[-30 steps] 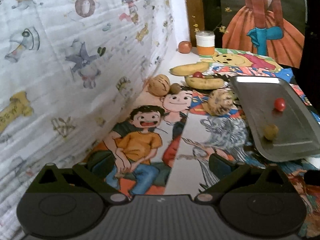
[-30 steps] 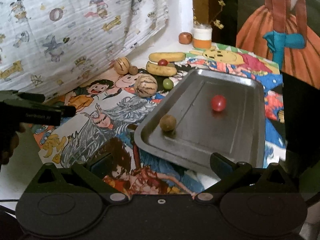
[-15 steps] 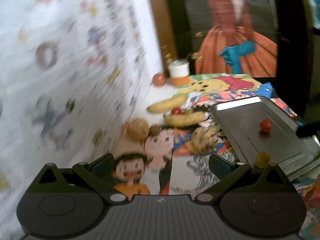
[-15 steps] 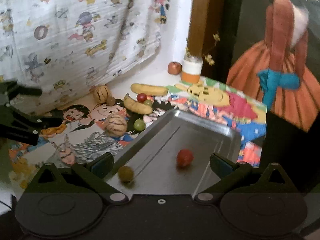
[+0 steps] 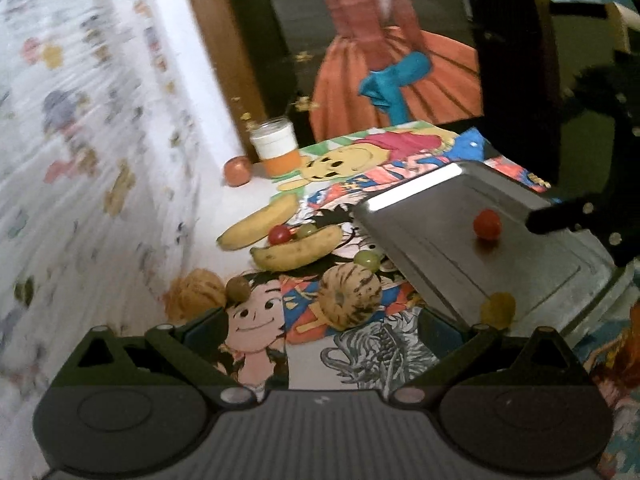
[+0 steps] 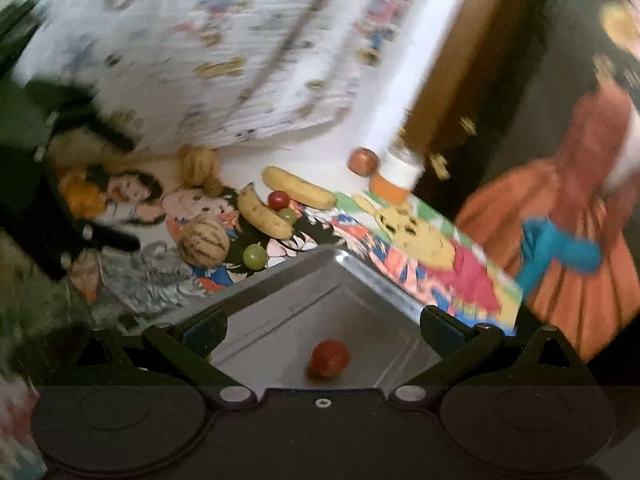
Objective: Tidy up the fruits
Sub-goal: 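Grasp the striped melon with the left tool while the right tool grasps a green grape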
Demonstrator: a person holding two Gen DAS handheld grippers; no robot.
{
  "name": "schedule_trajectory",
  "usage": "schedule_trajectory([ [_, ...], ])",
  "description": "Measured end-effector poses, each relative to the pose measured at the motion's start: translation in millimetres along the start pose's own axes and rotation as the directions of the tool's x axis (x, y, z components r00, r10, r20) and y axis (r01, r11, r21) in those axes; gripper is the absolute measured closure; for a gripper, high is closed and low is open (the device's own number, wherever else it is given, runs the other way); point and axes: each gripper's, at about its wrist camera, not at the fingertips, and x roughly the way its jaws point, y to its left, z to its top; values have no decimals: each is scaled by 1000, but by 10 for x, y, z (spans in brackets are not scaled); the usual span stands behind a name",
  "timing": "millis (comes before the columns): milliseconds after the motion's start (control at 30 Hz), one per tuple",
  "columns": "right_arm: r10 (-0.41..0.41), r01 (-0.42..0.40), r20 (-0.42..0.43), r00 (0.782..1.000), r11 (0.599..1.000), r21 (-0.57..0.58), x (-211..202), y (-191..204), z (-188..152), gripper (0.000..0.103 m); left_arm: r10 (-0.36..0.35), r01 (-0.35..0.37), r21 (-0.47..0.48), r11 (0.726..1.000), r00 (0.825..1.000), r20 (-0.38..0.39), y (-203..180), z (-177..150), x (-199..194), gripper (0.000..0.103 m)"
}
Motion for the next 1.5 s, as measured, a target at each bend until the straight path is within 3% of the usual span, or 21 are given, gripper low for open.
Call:
schedule_trajectory([
  [100, 34, -36, -15, 999, 990, -136, 85, 9, 20, 1, -15, 15, 56, 998, 1000, -1, 21, 24, 61, 0],
  [233, 95, -94, -6, 995, 967, -235, 193, -13, 107, 1, -12, 12, 92, 996, 1000, 5, 51, 64, 169, 0],
  [433, 178, -164, 32, 984, 953, -254, 560, -143, 253, 2, -77, 77, 86, 993, 997, -14, 81, 79, 364, 0],
  [700, 282, -282, -47, 958, 902, -326, 1077, -138, 325, 19, -121, 125, 80, 989, 992, -43, 65, 30, 622, 3],
  [1067, 385, -389, -84, 919, 849, -358, 1360, -98, 401, 46, -199, 200, 45, 979, 979, -40, 139, 99, 826, 24],
  [1267, 415, -422, -103, 904, 827, -372, 1432, -32, 401, 49, -203, 207, 39, 978, 976, -83, 119, 77, 925, 43],
  [1500, 419, -434, -125, 899, 818, -377, 1506, 2, 465, 49, -216, 211, -67, 975, 974, -72, 203, 24, 936, 47],
])
